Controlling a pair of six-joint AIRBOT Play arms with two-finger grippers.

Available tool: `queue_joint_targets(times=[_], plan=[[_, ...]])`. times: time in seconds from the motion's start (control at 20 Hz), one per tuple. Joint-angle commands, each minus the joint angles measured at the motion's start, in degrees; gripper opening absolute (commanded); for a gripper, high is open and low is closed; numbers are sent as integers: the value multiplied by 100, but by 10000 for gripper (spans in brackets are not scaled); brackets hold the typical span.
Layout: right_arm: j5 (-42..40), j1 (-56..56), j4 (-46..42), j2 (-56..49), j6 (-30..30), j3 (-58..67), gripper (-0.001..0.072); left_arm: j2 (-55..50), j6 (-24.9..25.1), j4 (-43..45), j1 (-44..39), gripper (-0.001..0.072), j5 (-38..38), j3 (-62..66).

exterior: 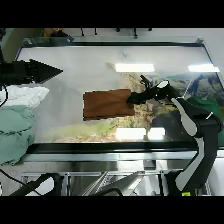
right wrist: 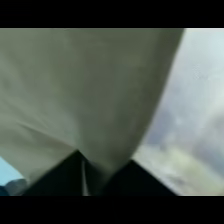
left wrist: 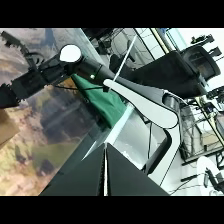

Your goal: Fold the shirts.

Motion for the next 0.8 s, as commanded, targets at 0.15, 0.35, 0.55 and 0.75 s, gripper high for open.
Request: queue_joint_targets(times=[0.15,0.35,0.55,0.75], plan=[[144,-125,1060,487,-693,15,17,4,2,11,4,16,-50,-2],[376,-1045,1224,1502,-603,20,17,4,2,11,4,16,-109,-2],[509,-2452,1231,2409,-225,20,17,4,2,9,4,16,-254,-2],[509,-4096,1228,2848,223,20,17,4,4,9,4,16,-267,-2]])
